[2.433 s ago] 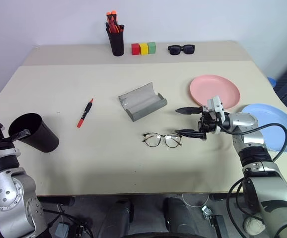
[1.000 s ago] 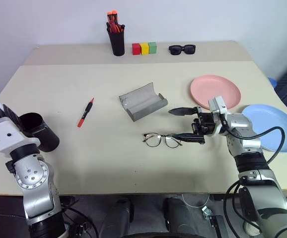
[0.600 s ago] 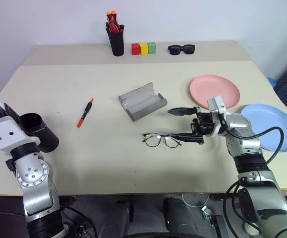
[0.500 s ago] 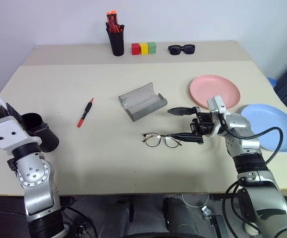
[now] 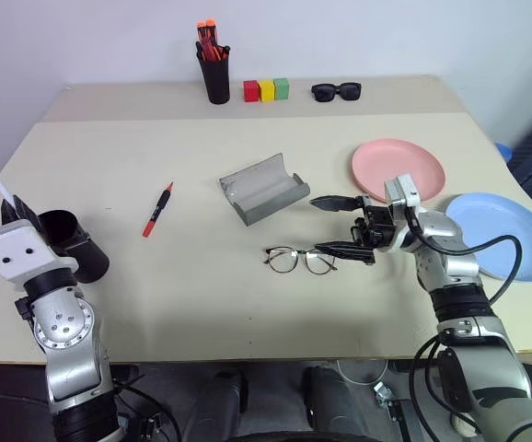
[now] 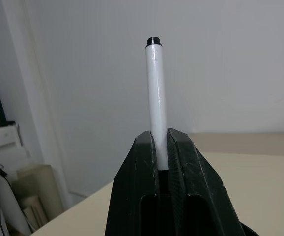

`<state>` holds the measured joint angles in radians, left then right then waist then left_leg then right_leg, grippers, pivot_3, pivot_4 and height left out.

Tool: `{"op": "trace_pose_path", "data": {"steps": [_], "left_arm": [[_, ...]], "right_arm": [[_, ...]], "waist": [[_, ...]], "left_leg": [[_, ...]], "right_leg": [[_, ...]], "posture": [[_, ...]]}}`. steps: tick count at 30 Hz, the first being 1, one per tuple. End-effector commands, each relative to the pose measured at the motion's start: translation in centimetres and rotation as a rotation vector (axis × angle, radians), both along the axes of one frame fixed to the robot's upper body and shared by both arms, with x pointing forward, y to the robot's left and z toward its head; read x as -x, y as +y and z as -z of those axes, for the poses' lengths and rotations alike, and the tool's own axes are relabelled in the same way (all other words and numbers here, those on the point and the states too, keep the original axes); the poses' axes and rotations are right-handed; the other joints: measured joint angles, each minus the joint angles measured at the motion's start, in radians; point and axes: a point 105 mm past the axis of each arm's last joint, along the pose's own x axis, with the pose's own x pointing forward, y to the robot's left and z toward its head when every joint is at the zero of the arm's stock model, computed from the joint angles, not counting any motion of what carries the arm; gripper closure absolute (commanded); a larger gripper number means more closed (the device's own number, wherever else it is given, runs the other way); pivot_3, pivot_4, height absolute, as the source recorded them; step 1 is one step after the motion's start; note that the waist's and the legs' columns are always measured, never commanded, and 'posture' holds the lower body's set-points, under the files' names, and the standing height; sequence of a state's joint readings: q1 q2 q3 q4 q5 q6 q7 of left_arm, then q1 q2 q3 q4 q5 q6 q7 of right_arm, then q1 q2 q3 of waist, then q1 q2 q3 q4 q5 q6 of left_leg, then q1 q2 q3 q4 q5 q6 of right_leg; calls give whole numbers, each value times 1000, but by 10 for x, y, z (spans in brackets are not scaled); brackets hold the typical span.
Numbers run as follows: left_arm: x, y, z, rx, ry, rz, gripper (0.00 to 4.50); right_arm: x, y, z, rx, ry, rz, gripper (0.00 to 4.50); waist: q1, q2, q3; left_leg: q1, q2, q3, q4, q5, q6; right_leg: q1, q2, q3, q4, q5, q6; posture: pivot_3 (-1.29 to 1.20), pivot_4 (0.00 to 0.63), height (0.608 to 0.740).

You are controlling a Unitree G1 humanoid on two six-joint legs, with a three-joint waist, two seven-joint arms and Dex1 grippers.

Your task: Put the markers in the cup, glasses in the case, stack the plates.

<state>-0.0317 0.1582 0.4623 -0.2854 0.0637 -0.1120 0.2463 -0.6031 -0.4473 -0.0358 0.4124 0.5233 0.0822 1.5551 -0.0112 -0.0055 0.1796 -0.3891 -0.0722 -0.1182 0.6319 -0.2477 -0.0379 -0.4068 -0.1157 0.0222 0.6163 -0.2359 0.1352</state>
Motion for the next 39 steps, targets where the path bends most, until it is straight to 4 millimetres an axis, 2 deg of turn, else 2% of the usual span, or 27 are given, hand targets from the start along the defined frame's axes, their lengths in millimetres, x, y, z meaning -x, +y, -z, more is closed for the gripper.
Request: {"op": "trace_pose_path", "data": {"steps": [1, 2, 5, 11, 12, 17, 22, 26, 31, 36, 39], "left_arm": [[4, 2, -6, -43, -15, -19, 4453], [4, 1, -6, -43, -15, -19, 4453], [5, 1, -5, -41, -12, -15, 3386], [5, -1, -3, -17, -20, -2, 354], [5, -2, -3, -11, -29, 9, 28], [6, -9, -9, 12, -74, 54, 28], [-1, -22, -37, 4, -135, 121, 28], [-11, -42, -61, 40, -169, 292, 28], [-28, -42, -81, 179, -157, 302, 28], [-59, -39, -79, 307, 91, 119, 28], [-72, -46, -85, 384, 160, 108, 28]], "right_arm": [[2, 8, -17, -14, -61, -20, 0], [3, 9, -18, -14, -62, -20, 0], [3, 10, -21, -16, -64, -18, 0], [1, 10, -21, -11, -62, -12, 0], [1, 10, -21, -10, -62, -11, 0], [0, 10, -20, -9, -61, -9, 0], [-1, 8, -18, -6, -59, -2, 0], [-1, 8, -19, -4, -62, 3, 0], [-2, 8, -21, -4, -64, 11, 0], [-4, 9, -23, -4, -66, 22, 0], [-6, 7, -21, -6, -67, 35, 0]], "waist": [[0, 0, 0], [0, 0, 0], [0, 0, 0], [0, 0, 0], [0, 0, 0], [0, 0, 0], [1, 0, 0], [0, 0, 0], [-1, 0, 0], [-1, -1, 0], [-2, -2, 1]], "left_leg": [[0, 0, 0, 0, 0, 0], [0, 0, 0, 0, 0, 0], [0, 0, 0, 0, 0, 0], [0, 0, 0, 0, 0, 0], [0, 0, 0, 0, 0, 0], [0, 0, 0, 0, 0, 0], [0, 0, 0, 0, 0, 0], [0, 0, 0, 0, 0, 0], [0, 0, 0, 0, 0, 0], [0, 0, -1, 1, 0, 0], [-1, -1, -1, 1, 0, 0]], "right_leg": [[0, 0, 0, 0, 0, 0], [0, 0, 0, 0, 0, 0], [0, 0, 0, 0, 0, 0], [0, 0, 0, 0, 0, 0], [0, 0, 0, 0, 0, 0], [0, 0, 0, 0, 0, 0], [0, 0, 0, 0, 0, 0], [0, 0, 0, 0, 0, 0], [0, 0, 0, 1, 0, 0], [0, 1, 0, 2, 1, 1], [0, 1, 0, 2, 1, 3]], "posture": [[0, 150, 740], [0, 150, 740], [0, 150, 740], [0, 150, 740], [0, 150, 740], [0, 150, 740], [0, 150, 740], [0, 150, 740], [0, 150, 740], [0, 150, 740], [0, 150, 740]]}}
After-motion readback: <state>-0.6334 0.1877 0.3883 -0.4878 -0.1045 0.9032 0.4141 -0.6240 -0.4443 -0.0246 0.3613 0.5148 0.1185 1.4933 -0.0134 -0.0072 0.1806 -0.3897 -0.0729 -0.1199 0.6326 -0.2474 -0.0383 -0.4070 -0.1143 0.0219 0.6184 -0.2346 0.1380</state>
